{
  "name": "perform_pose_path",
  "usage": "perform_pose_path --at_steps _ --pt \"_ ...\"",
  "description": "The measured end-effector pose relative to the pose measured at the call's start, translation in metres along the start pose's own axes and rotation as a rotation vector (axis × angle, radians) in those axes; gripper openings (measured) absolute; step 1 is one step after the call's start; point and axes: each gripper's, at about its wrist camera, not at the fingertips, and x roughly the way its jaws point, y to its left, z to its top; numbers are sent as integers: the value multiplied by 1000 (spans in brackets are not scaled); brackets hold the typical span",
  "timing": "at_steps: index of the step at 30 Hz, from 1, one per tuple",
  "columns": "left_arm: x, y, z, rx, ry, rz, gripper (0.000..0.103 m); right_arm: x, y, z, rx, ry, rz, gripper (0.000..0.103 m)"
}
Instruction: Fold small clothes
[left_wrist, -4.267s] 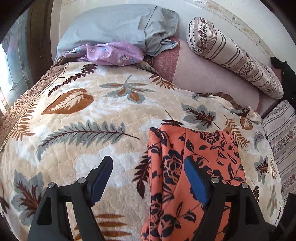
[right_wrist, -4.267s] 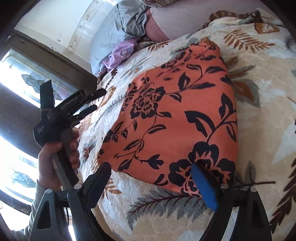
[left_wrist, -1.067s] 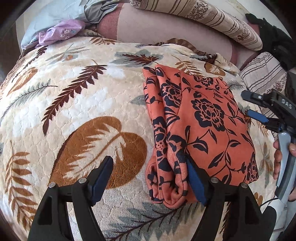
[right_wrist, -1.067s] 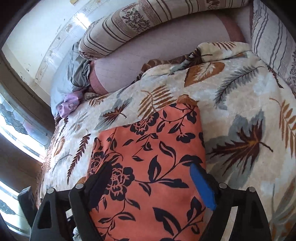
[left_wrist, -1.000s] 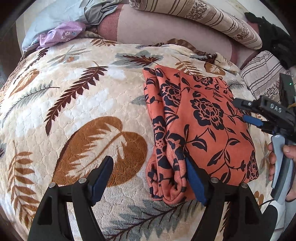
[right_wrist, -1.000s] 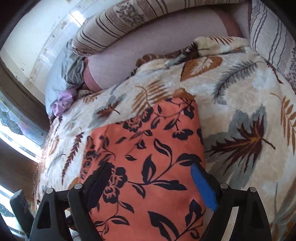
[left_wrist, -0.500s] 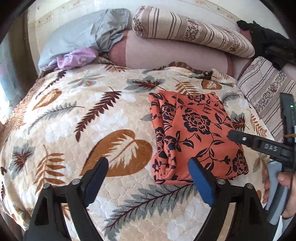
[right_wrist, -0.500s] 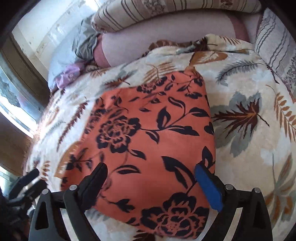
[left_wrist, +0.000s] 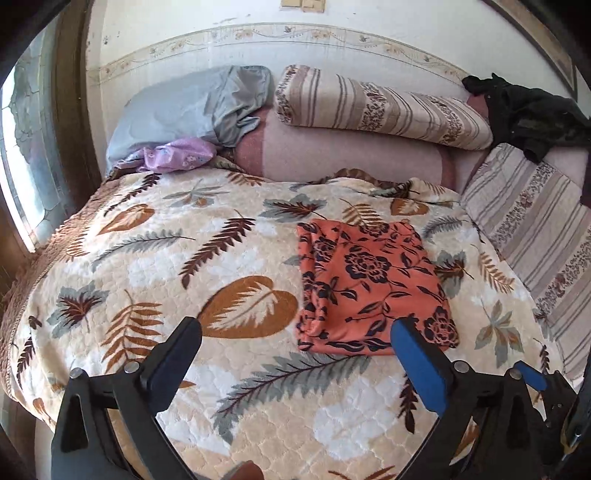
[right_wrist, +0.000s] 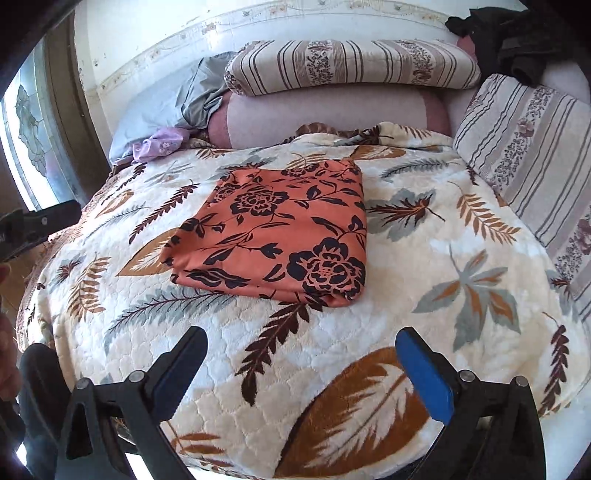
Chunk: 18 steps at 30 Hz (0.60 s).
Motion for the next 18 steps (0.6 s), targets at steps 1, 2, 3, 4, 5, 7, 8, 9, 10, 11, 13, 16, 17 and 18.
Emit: perform_pose_path --at_steps 1,2,3,4,5,7,8,9,10,11,13,16,17,18 --pt "2 -2 -1 -5 12 -26 102 -4 0 1 2 -7 -1 103" --pt "4 -4 -2 -13 27 -45 102 -6 0 3 2 -11 -3 103" --pt "6 -6 -3 -16 39 -54 102 -8 -1 7 0 -12 -12 103" --pt "9 -9 -4 -15 48 -48 102 -10 -1 10 -2 -15 -25 103" --pt "12 -12 -4 -9 57 -26 102 -11 -3 12 -4 -19 -39 103" --pt "18 -17 -5 4 75 8 102 -9 -5 18 -5 -9 -61 103" --pt "21 -19 -5 13 80 13 102 -7 -6 19 -6 1 -74 103" --pt "22 -20 -5 19 82 15 102 -6 -7 20 -6 5 -85 103" --pt "23 -21 -6 20 79 17 102 -5 -8 21 -5 8 -92 103" --pt "24 -22 -5 20 75 21 102 -5 -9 22 -4 7 -100 103" --pt "27 -22 -4 18 79 45 102 -6 -10 24 1 -9 -118 103" --pt "36 -25 -4 34 96 80 102 -7 -13 32 9 -25 -140 103" --pt "39 -26 -4 41 102 85 102 -6 -13 35 10 -32 -146 103" --pt "42 -26 -4 48 108 89 102 -6 -13 38 7 -38 -154 103"
